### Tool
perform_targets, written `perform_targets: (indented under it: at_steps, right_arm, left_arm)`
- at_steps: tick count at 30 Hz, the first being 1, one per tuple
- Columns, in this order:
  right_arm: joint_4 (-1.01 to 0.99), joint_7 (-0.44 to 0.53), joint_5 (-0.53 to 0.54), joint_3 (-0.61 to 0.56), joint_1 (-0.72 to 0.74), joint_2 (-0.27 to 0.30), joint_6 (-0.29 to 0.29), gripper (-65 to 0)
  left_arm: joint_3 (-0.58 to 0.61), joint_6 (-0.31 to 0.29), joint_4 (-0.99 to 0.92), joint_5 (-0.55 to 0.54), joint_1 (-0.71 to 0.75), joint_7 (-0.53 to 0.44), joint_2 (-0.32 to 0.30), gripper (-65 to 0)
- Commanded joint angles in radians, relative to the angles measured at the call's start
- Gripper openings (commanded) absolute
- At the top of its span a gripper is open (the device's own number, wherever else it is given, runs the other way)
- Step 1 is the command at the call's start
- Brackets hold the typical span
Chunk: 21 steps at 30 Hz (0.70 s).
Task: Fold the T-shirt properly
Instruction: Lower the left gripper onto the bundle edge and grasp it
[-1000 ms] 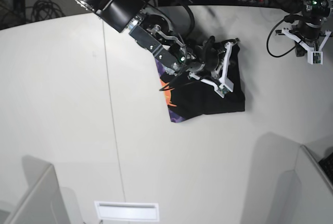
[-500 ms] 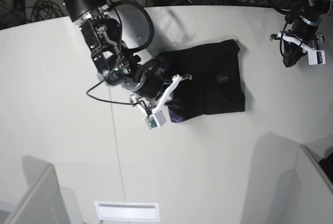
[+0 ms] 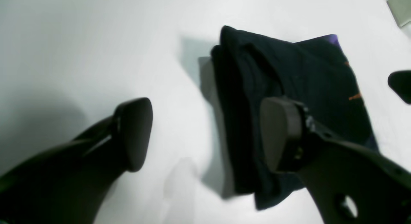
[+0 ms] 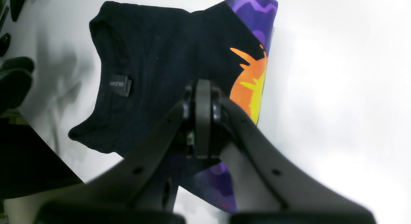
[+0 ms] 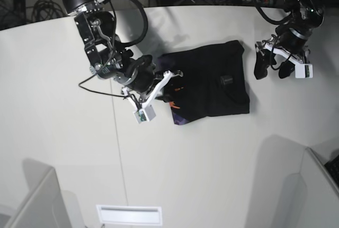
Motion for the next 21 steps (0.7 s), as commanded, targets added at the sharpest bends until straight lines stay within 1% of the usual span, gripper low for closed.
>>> perform_targets:
  at_steps: [1,3,6,9,14,18,21]
  right_arm:
    - [0.02,0.017,0.013,0.0,0.015,-0.003,0.01,-65.0]
    - [0.02,0.017,0.013,0.0,0.012,-0.003,0.01,-65.0]
    - [0.02,0.02,0.013,0.006,-0.003,-0.003,0.01,-65.0]
    - [0.018,0.018,0.013,0.006,-0.006,-0.003,0.01,-65.0]
    - [0.018,0.018,0.013,0.006,-0.012,-0.003,0.01,-65.0]
    - [0.018,0.017,0.013,0.006,-0.012,-0.002,0.01,-65.0]
    - [0.018,0.02,0.013,0.0,-0.012,0.017,0.01,-65.0]
  left_arm:
    - [0.017,-0.004,-0.004,-0.026,-0.013,-0.014,-0.005,-14.6]
    - [0.038,0.013,-0.053,-0.026,-0.032,-0.014,-0.005,-14.6]
    - [0.046,0.058,-0.138,-0.026,-0.064,-0.015,-0.005,-14.6]
    - [0.067,0.059,-0.187,-0.026,-0.088,-0.015,-0.007,-14.6]
    - [0.129,0.059,-0.196,-0.026,-0.101,-0.015,-0.007,-14.8]
    - [0.135,0.061,-0.2,-0.027,-0.102,-0.017,-0.005,-14.8]
    - [0.137,0.061,-0.207,-0.023,-0.119,-0.017,-0.005,-14.8]
